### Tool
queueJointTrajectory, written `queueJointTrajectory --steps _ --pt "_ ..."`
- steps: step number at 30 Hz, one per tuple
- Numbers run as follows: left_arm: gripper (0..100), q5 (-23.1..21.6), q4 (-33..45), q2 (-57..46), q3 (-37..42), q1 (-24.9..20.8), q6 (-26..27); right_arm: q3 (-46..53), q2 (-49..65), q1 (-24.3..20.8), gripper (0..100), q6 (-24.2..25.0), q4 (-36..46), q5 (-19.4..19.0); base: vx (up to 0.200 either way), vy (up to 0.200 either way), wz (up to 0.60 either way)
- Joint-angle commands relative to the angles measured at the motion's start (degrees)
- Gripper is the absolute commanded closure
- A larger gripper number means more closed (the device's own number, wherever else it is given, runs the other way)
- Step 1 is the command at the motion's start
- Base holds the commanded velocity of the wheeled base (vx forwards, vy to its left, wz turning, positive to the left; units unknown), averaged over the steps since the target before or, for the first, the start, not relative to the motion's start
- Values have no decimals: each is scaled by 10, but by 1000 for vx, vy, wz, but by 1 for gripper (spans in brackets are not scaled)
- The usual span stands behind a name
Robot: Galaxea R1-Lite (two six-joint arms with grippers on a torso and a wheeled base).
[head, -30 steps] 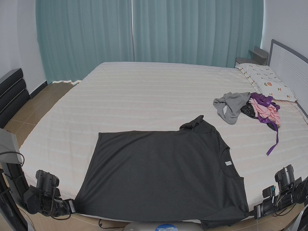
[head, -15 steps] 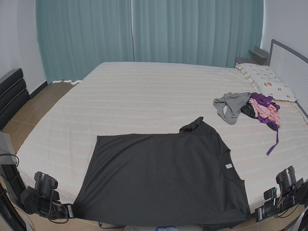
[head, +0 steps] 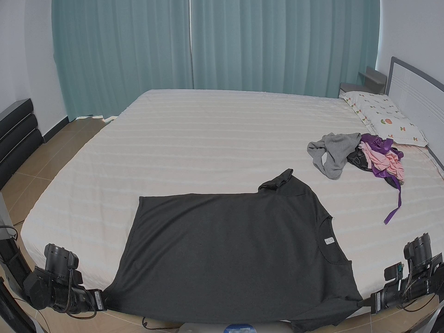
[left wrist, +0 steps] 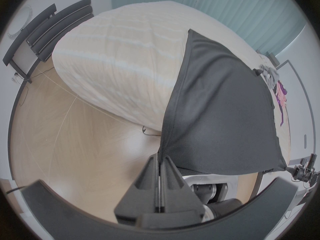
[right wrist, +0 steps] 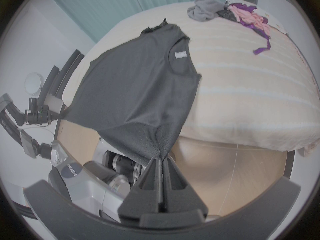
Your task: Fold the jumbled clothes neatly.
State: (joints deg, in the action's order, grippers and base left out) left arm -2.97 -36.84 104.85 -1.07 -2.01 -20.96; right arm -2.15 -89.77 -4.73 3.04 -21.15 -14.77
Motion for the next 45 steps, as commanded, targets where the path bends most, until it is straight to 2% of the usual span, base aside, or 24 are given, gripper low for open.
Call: queueJointTrajectory --steps 1,7,11,29,35,45 --pt "100 0 -24 -3 -16 0 -14 -30 20 6 100 16 -1 -1 0 0 0" --pt "100 20 -58 -14 -65 0 -70 -79 14 11 100 55 -1 1 0 0 0" --pt "100 45 -56 -29 -95 -4 -72 -112 -6 24 100 54 0 1 0 0 0" --pt "100 51 -50 -36 -147 -12 -73 -153 -42 24 100 53 0 0 0 0 0" --pt "100 52 -47 -18 -154 -19 -73 -169 -67 24 100 53 -1 0 0 0 0" --pt "100 52 -47 69 -210 -23 -75 -242 -155 22 100 54 -1 0 0 0 0"
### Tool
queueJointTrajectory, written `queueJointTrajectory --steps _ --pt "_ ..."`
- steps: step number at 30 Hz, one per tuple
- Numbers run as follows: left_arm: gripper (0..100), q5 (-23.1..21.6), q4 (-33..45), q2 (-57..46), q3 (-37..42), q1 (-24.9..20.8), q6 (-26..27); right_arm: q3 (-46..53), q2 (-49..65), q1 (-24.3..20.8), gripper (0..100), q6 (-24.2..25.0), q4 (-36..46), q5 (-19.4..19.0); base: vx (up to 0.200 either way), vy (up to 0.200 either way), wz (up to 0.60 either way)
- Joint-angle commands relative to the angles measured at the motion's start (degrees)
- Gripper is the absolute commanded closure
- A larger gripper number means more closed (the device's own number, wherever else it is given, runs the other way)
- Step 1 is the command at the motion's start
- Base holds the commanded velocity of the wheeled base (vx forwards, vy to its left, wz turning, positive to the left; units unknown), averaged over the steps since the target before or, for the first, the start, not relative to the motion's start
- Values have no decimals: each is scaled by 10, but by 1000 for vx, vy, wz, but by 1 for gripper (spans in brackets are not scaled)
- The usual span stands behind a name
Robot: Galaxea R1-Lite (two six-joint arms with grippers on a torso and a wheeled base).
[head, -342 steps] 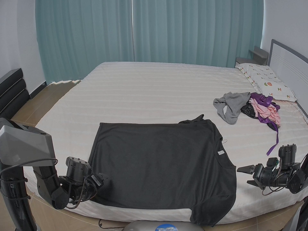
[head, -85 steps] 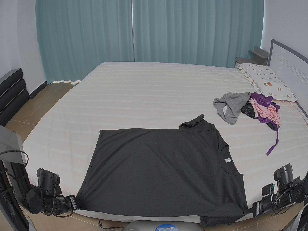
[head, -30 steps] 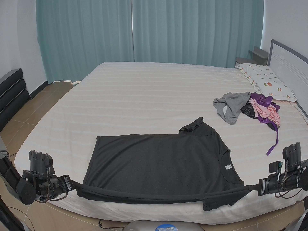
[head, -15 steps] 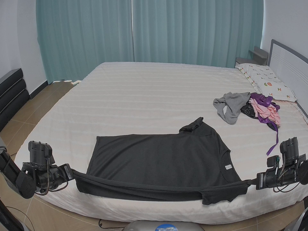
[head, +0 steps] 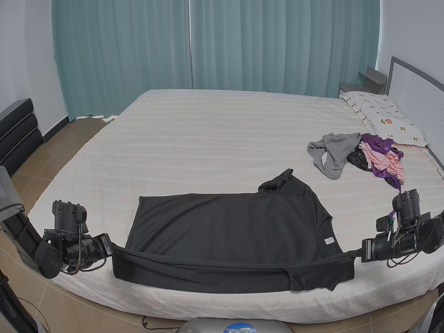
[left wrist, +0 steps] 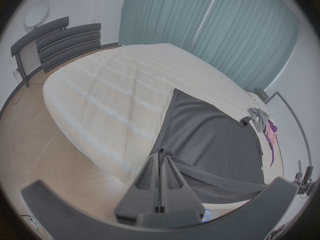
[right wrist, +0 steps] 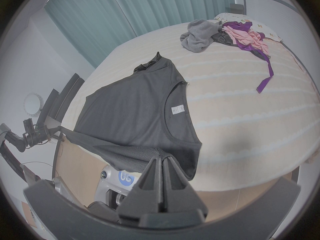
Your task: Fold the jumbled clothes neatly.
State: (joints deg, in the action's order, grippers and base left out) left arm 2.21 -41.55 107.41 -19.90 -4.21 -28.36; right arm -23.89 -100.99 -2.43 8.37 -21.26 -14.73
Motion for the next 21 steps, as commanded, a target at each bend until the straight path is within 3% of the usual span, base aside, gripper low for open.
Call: queueJointTrajectory --steps 1,21 --pt "100 0 0 48 -29 -2 -4 -32 -48 -1 100 2 0 0 0 0 0" --pt "100 1 0 155 -107 -9 -25 -124 -146 -6 100 3 0 0 0 0 0"
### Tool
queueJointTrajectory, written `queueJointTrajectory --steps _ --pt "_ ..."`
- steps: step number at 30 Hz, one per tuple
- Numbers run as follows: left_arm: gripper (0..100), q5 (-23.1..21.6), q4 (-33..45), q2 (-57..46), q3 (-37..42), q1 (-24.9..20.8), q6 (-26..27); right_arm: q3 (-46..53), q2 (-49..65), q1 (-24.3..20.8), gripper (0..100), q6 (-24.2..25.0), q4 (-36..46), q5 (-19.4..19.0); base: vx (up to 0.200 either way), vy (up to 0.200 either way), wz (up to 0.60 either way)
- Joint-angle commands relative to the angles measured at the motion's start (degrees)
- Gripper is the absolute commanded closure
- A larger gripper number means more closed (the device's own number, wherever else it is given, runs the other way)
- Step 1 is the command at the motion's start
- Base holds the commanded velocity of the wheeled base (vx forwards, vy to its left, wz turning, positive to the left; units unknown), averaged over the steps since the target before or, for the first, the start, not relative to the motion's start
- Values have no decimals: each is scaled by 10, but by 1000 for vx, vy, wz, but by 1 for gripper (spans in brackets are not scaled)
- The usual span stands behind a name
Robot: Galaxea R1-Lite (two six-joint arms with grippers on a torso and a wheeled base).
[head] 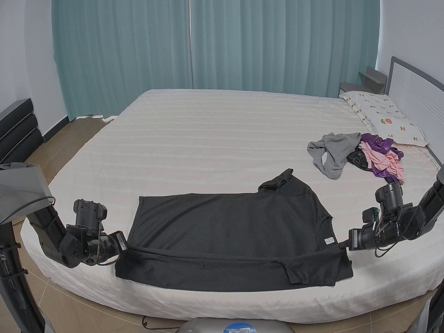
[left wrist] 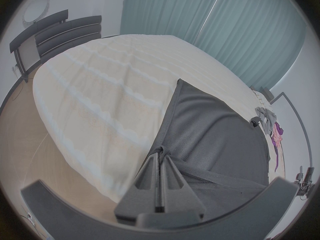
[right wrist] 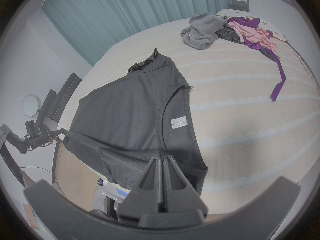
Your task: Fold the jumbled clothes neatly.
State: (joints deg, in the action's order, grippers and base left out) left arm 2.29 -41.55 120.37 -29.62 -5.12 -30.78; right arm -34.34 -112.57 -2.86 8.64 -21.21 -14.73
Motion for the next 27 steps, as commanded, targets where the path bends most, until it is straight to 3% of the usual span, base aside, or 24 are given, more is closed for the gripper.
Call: queueJointTrajectory --steps 1,14,15,16,21,27 --pt "100 0 0 29 -11 0 -1 -25 -34 -1 100 1 0 0 0 0 0" --pt "100 -2 0 67 -35 0 -27 -55 -75 -14 100 23 0 -1 0 0 0" --pt "100 -3 0 70 -35 0 -27 -55 -77 -14 0 23 0 -1 0 0 0" --pt "0 -3 0 72 -37 -1 -28 -55 -78 -14 0 24 0 -1 0 0 0" --pt "0 -6 -3 69 -40 0 -48 -52 -67 -12 0 29 -1 -3 0 0 0" --pt "0 -13 -2 24 -29 13 -71 -32 -1 -8 0 89 0 -9 0 0 0"
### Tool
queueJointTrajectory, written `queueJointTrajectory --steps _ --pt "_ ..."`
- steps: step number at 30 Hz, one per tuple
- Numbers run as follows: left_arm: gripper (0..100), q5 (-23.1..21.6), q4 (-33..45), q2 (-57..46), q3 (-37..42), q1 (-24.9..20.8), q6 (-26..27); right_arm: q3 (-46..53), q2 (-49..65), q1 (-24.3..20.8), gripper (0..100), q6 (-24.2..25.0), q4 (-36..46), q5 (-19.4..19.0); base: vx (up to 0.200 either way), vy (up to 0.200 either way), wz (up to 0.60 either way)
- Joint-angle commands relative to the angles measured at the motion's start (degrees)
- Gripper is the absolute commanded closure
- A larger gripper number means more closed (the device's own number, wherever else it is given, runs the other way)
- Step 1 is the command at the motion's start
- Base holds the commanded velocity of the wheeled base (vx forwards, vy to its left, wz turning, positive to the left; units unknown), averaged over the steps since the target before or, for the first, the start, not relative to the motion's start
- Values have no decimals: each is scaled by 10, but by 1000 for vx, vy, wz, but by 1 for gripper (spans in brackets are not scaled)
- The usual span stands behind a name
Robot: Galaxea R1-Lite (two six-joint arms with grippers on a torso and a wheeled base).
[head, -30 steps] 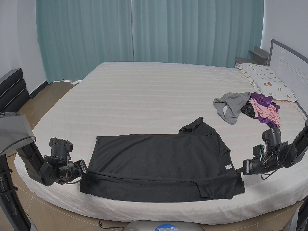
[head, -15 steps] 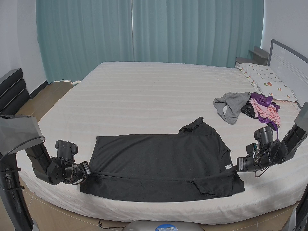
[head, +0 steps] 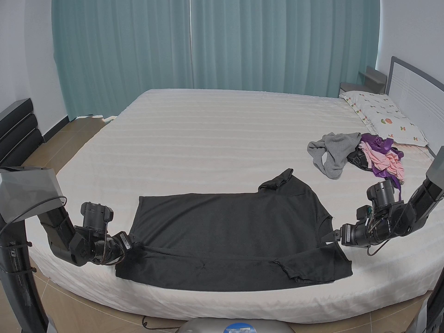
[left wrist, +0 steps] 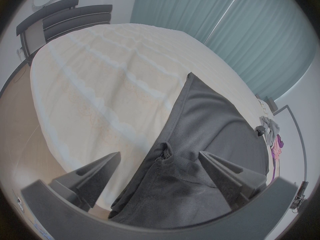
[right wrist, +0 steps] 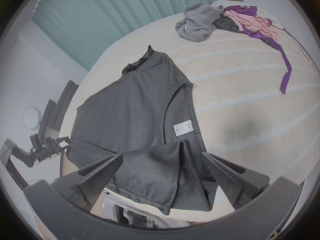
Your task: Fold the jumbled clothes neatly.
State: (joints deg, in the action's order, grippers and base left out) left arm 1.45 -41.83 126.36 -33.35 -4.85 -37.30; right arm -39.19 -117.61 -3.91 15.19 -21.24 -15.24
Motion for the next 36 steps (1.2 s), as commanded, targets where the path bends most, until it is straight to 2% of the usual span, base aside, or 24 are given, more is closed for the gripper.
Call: queueJointTrajectory --steps 1,6,11,14,18,33,36 --pt "0 -5 1 -36 8 11 -6 17 49 2 0 24 1 -4 0 0 0" --pt "0 -39 -2 -101 51 25 -6 78 107 9 0 55 -9 -10 0 0 0" --pt "0 -36 -1 -122 61 24 -46 146 103 11 0 96 -116 -16 0 0 0" --pt "0 -47 -4 -124 74 25 -47 175 78 11 0 100 -184 -15 0 0 0" --pt "0 -48 -4 -124 75 25 -46 195 59 10 0 104 -235 -15 0 0 0" --pt "0 -60 -2 -121 72 29 -51 200 45 13 0 111 -239 -32 0 0 0" --pt "0 -60 0 -122 75 29 -51 200 42 13 0 111 -239 -32 0 -200 0"
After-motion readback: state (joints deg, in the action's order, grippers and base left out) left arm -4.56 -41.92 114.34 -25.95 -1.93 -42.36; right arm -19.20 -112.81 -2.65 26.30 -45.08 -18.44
